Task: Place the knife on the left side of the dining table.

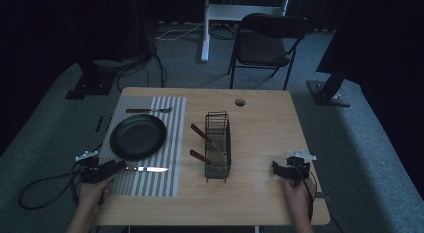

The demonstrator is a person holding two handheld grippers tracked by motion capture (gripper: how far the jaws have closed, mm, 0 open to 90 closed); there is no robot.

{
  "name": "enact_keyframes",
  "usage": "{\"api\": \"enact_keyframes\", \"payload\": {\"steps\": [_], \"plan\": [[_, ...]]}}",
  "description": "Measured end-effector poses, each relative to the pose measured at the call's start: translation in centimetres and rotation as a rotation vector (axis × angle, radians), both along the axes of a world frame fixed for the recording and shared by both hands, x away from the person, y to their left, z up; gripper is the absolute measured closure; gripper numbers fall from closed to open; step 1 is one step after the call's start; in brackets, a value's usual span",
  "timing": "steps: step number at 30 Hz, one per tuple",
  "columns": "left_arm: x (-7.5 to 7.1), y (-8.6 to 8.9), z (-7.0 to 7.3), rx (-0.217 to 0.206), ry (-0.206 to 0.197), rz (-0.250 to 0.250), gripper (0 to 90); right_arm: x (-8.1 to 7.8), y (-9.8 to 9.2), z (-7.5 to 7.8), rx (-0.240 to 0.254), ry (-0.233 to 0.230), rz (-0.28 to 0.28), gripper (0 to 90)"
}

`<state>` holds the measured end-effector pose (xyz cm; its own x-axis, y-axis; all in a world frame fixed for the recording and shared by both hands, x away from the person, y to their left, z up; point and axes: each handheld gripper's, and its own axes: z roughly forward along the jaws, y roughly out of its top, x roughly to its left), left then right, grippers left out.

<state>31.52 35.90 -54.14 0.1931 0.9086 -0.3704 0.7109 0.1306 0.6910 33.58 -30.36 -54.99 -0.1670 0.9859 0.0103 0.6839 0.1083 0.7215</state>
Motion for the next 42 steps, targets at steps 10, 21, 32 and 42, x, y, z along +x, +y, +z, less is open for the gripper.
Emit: {"api": "enact_keyframes", "payload": {"steps": [10,21,32,42], "plan": [[-0.6,-0.6,0.4,0.173,-0.072,0.036,40.9,0.0,0.0,0.0,0.000,0.000,0.000,13.2],[-3.9,-1.8,1.5,0.156,-0.083,-0.007,40.9,0.0,0.0,0.0,0.000,0.000,0.000,13.2],[-5.3,-3.4,0.7,0.252,-0.029,0.005,18.5,0.0,0.0,0.0,0.000,0.000,0.000,13.2],[-5.4,-3.4,0.3,0.311,-0.015,0.030,9.1,0.0,0.0,0.0,0.000,0.000,0.000,13.2]]}}
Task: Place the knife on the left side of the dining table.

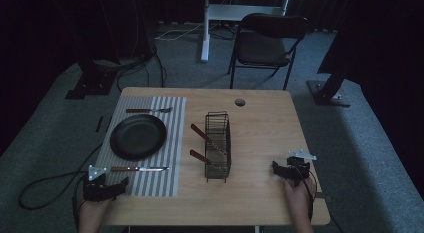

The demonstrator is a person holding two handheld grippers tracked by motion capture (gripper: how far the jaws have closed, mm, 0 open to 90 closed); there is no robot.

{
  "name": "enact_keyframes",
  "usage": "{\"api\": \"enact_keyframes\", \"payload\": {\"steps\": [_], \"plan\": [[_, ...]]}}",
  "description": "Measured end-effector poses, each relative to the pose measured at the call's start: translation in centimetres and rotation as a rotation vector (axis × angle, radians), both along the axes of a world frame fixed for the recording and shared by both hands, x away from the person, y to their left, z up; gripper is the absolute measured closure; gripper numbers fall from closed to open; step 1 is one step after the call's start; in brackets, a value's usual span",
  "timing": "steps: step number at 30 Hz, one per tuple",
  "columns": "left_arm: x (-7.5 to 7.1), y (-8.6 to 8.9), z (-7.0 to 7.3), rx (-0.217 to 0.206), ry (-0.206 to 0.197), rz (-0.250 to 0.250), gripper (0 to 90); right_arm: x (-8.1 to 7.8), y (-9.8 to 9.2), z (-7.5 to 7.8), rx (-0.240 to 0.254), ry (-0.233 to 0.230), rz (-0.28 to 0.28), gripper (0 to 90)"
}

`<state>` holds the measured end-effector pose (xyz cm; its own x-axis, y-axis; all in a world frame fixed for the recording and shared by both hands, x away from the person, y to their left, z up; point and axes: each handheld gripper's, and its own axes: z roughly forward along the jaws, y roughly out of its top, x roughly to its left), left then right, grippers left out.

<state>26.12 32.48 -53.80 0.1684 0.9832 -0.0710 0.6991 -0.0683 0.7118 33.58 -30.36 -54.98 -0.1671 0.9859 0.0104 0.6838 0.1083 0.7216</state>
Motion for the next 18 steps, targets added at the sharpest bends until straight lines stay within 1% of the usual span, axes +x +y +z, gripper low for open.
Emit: {"api": "enact_keyframes", "payload": {"steps": [1,2,4,5,6,8,10,12,15,17,18], "plan": [[-0.01,0.02,-0.07,0.005,-0.003,0.007,0.3,0.00,0.00,0.00,0.000,0.000,0.000,13.2],[-0.01,0.02,-0.07,0.005,-0.003,0.007,0.3,0.00,0.00,0.00,0.000,0.000,0.000,13.2],[0.01,0.07,-0.51,0.031,-0.002,0.027,0.4,0.00,0.00,0.00,0.000,0.000,0.000,13.2],[0.01,0.07,-0.51,0.031,-0.002,0.027,0.3,0.00,0.00,0.00,0.000,0.000,0.000,13.2],[-0.04,0.14,-0.69,0.044,-0.007,0.023,0.3,0.00,0.00,0.00,0.000,0.000,0.000,13.2],[-0.09,0.13,-0.81,0.072,-0.003,0.026,0.4,0.00,0.00,0.00,0.000,0.000,0.000,13.2],[-0.19,0.19,-0.79,0.080,-0.007,0.018,0.4,0.00,0.00,0.00,0.000,0.000,0.000,13.2],[-0.33,0.20,-0.79,0.087,-0.011,0.024,0.4,0.00,0.00,0.00,0.000,0.000,0.000,13.2],[-0.58,0.20,-0.77,0.076,-0.014,0.039,0.4,0.00,0.00,0.00,0.000,0.000,0.000,13.2],[-0.68,0.14,-0.75,0.079,-0.017,0.044,0.4,0.00,0.00,0.00,0.000,0.000,0.000,13.2],[-0.89,0.01,-0.65,0.095,-0.025,0.057,0.4,0.00,0.00,0.00,0.000,0.000,0.000,13.2]]}}
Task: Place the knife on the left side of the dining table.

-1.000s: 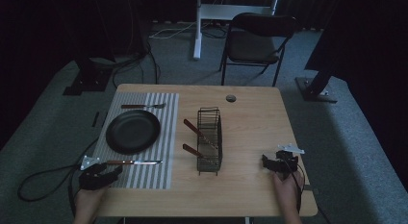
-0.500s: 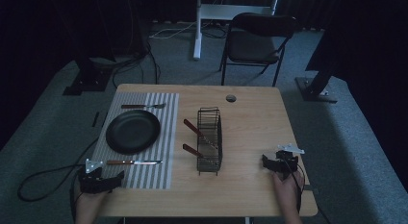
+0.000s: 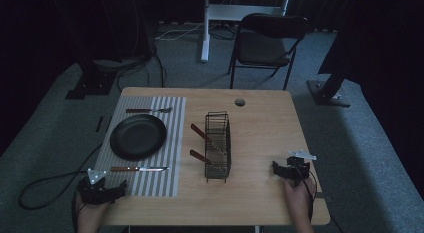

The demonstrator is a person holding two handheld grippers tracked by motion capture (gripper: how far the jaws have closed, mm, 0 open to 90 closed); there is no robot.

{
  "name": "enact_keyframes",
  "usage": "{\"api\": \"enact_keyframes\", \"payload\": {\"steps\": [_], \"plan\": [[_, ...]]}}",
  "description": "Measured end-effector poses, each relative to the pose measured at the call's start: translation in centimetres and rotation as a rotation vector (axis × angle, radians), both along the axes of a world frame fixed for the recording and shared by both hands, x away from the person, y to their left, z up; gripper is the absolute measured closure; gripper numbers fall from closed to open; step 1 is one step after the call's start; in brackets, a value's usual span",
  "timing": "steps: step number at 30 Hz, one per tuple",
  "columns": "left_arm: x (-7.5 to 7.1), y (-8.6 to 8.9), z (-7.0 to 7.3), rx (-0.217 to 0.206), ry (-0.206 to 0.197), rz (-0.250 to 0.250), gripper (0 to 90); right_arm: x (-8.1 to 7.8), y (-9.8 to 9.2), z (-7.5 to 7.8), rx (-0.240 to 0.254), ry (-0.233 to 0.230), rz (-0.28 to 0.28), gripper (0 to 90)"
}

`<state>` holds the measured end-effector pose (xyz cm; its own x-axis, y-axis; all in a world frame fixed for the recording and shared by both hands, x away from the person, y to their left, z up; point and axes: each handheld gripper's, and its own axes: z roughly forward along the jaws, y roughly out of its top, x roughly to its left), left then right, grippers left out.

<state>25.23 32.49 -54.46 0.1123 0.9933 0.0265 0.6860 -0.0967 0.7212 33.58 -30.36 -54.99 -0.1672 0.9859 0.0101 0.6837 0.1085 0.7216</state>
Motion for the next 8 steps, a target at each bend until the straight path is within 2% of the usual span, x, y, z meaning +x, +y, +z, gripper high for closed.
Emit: {"api": "enact_keyframes", "payload": {"steps": [4,8], "plan": [[-0.12,0.04,0.16,0.005,-0.018,0.010,0.4,0.00,0.00,0.00,0.000,0.000,0.000,13.2],[-0.07,0.20,-0.02,0.003,-0.007,0.018,0.4,0.00,0.00,0.00,0.000,0.000,0.000,13.2]]}}
